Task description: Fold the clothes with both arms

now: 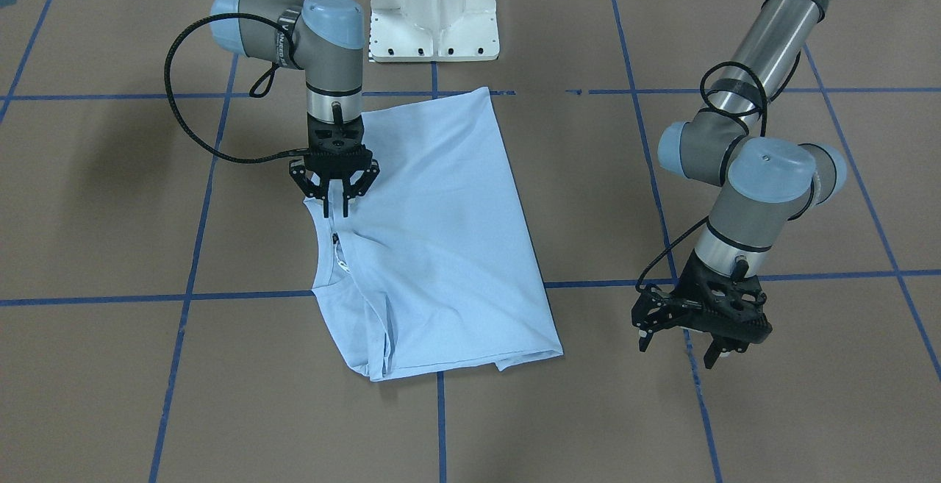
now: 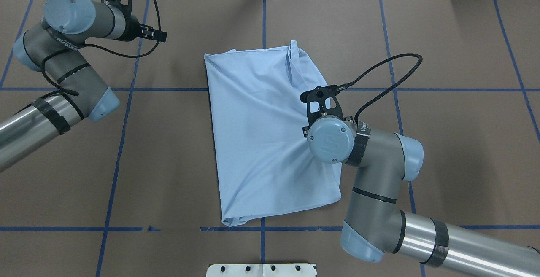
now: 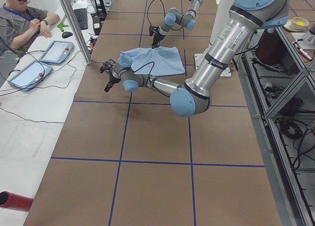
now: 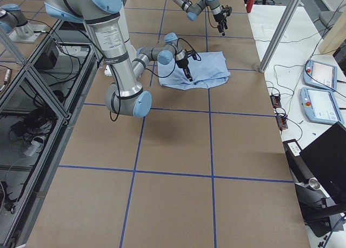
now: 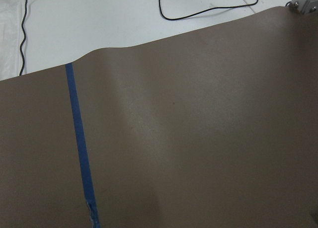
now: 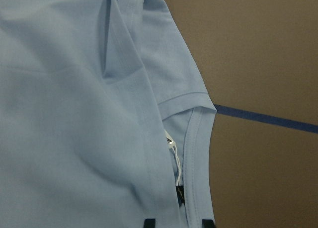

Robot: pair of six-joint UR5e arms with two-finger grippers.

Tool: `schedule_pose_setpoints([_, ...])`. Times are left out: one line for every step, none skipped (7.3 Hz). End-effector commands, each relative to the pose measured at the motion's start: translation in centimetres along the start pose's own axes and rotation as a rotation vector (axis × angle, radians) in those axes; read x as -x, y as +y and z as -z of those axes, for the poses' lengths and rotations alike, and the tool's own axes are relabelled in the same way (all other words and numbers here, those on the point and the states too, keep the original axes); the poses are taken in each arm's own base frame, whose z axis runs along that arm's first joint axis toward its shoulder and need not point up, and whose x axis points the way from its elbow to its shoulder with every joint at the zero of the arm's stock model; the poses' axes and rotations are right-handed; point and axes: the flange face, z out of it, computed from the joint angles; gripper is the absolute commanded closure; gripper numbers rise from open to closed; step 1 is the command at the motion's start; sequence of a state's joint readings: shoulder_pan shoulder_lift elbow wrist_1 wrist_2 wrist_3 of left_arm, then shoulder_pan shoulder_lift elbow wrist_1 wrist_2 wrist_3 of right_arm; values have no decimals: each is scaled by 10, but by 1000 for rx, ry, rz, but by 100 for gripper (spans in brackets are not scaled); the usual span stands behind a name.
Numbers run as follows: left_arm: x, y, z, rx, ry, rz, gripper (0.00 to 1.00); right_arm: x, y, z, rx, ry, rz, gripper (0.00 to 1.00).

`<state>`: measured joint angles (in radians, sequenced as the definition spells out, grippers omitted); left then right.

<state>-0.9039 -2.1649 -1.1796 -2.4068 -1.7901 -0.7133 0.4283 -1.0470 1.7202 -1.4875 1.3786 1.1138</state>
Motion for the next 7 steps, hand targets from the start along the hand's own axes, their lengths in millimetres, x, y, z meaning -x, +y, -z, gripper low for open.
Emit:
schedule_pose_setpoints([-1, 0, 1, -2, 2, 1, 0, -8, -63, 21, 16, -93, -91, 0])
schedule_pose_setpoints([-2, 0, 1, -1, 3, 2, 0, 9, -102, 17, 25, -98, -109, 0])
schedule_pose_setpoints([-2, 0, 1, 0, 4, 2, 0, 24, -143, 5, 53, -136, -138, 0])
schedule_pose_setpoints([-2, 0, 1, 0, 4, 2, 0, 8, -170, -23, 58, -212, -161, 9])
schedule_pose_setpoints([-2, 0, 1, 0, 4, 6, 0, 11, -186, -43, 46, -226, -169, 20])
schedule_pose_setpoints([-1, 1, 0, 1, 3, 8, 0, 15, -191, -52, 53, -213, -171, 30])
schedule_pose_setpoints([-1, 1, 0, 1, 3, 8, 0, 15, -187, -58, 62, -203, -170, 36])
